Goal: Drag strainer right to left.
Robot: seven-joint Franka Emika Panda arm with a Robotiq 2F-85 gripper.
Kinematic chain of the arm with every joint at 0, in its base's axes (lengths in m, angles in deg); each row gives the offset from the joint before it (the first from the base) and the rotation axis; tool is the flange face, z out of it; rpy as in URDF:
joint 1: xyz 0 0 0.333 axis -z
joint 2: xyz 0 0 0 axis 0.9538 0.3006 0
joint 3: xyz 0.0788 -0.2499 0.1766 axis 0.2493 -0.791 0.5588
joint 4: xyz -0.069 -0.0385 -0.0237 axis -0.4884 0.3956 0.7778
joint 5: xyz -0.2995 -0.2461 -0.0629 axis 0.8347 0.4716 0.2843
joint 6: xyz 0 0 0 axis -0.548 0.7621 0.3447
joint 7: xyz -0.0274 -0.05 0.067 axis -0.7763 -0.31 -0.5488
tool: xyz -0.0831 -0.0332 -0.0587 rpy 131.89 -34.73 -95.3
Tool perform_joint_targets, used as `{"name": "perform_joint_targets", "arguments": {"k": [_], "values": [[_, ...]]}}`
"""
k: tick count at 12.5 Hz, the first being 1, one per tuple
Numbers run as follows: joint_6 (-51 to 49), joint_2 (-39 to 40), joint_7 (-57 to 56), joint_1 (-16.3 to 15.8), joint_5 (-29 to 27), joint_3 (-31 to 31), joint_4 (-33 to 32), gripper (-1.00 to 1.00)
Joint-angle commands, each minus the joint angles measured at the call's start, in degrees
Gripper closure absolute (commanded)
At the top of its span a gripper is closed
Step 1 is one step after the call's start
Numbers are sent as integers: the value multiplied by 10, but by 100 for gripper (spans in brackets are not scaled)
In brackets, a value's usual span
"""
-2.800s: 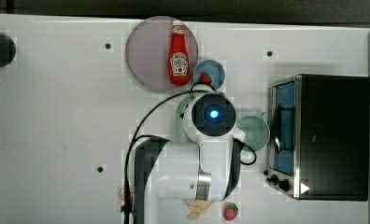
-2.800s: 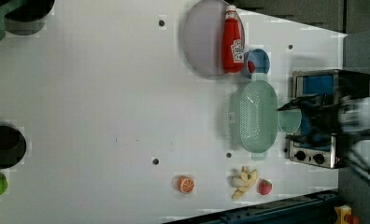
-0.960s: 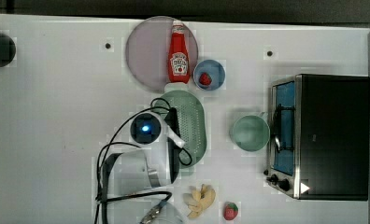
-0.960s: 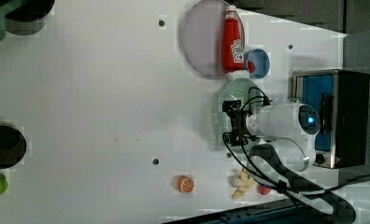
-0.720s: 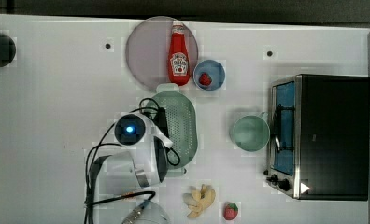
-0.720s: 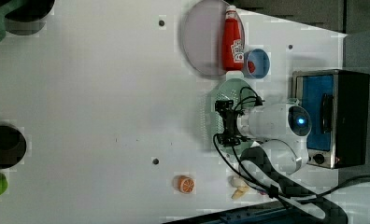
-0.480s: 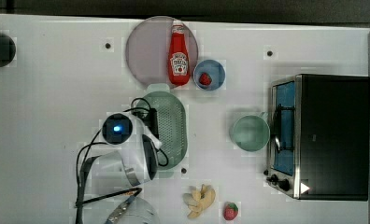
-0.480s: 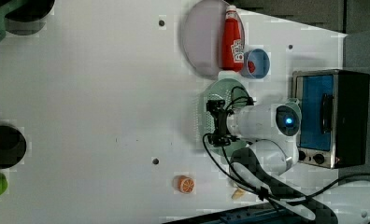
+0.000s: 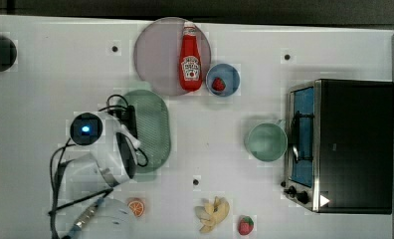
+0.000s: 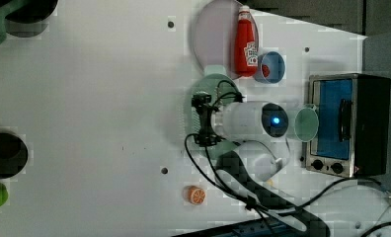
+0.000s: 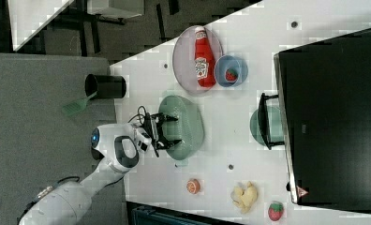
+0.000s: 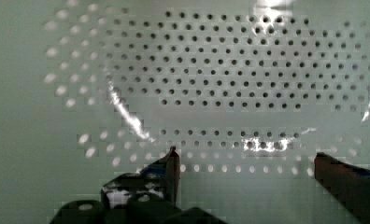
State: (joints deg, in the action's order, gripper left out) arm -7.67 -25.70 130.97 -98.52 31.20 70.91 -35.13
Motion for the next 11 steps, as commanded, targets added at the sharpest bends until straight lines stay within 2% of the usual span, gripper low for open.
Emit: {"name": "perform_joint_targets", "arguments": {"k": [1,4,11], "values": [[-37,-5,49,-40,-5,6,16,-100],[-74,1,51,-50,-41,17,44,-100],[-86,50,68,-91,-143,31,136,-100]]}}
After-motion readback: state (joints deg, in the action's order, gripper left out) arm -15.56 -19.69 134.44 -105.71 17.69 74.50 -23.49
